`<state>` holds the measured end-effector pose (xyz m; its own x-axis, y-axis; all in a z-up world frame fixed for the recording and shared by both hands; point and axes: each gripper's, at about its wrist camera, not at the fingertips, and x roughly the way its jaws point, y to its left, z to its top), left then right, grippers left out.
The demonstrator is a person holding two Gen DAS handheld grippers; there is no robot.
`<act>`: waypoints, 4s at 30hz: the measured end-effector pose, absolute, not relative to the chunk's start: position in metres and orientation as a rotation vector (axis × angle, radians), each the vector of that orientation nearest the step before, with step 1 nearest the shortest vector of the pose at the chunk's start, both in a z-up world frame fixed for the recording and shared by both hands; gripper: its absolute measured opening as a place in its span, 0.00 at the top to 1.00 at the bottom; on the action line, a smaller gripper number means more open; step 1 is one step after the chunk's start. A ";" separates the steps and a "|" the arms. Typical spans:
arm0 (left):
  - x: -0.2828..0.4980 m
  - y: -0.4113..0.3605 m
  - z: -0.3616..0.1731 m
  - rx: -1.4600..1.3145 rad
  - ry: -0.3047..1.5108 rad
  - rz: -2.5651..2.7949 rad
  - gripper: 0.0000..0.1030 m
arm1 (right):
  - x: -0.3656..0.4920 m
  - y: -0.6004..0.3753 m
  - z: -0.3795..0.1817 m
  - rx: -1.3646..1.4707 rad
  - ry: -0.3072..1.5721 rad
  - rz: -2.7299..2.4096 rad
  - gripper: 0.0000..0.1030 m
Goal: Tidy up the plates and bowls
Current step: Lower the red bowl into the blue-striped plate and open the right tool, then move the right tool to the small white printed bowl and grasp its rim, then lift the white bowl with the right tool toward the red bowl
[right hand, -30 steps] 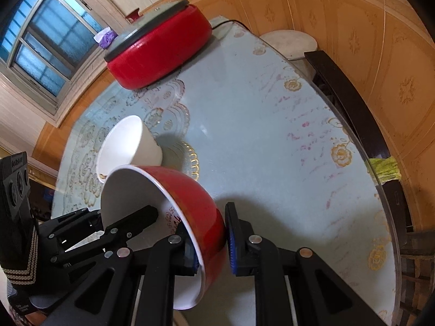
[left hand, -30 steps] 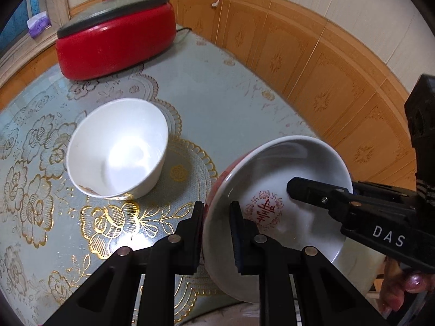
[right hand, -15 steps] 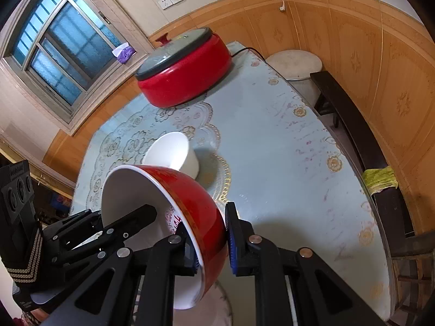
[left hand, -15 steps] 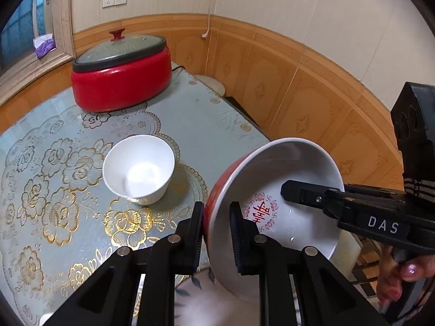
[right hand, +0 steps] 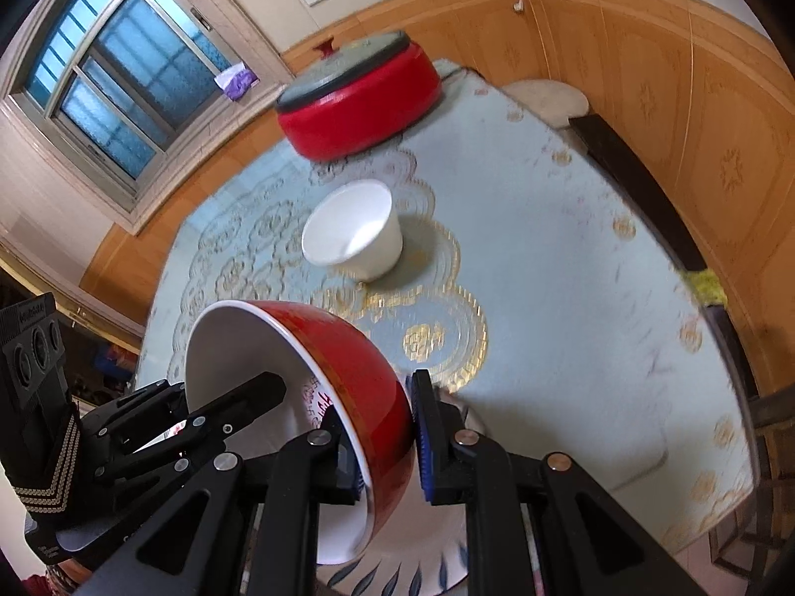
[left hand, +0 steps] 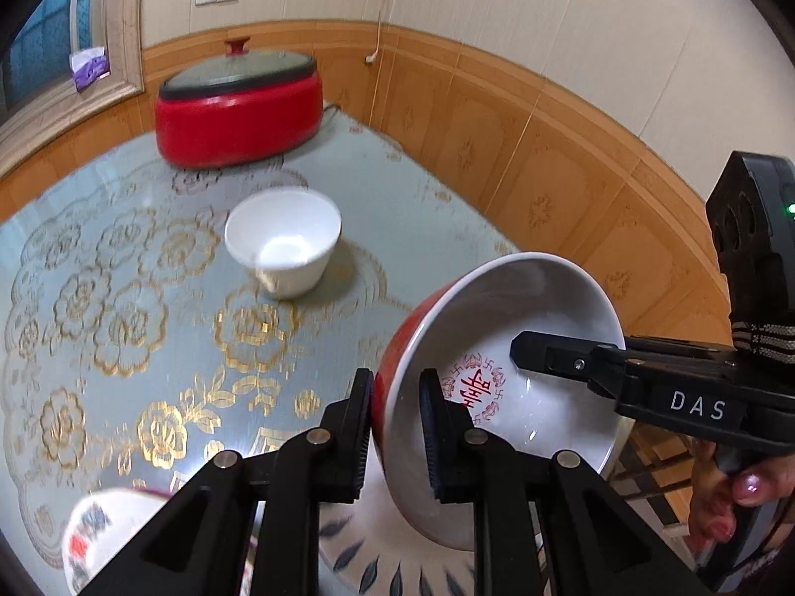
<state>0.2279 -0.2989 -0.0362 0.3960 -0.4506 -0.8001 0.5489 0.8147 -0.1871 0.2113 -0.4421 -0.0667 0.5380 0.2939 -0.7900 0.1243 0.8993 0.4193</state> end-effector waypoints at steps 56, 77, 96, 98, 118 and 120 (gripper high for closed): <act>0.212 -0.275 -0.096 0.102 1.104 -0.614 0.49 | 0.187 -0.431 -0.113 0.495 1.119 0.031 0.78; 0.300 -0.236 -0.041 -0.085 1.046 -0.317 0.14 | 0.295 -0.457 -0.055 0.310 1.123 0.130 0.63; 0.391 -0.253 -0.081 -0.136 1.124 -0.163 0.20 | 0.457 -0.448 -0.133 0.357 1.312 0.214 0.62; 0.399 -0.256 -0.085 -0.147 1.127 -0.161 0.22 | 0.463 -0.445 -0.141 0.354 1.325 0.236 0.62; 0.441 -0.295 -0.131 0.024 1.222 -0.190 0.61 | 0.457 -0.452 -0.161 0.286 1.355 0.308 0.81; 0.441 -0.299 -0.132 0.038 1.220 -0.194 0.62 | 0.460 -0.454 -0.167 0.298 1.374 0.289 0.81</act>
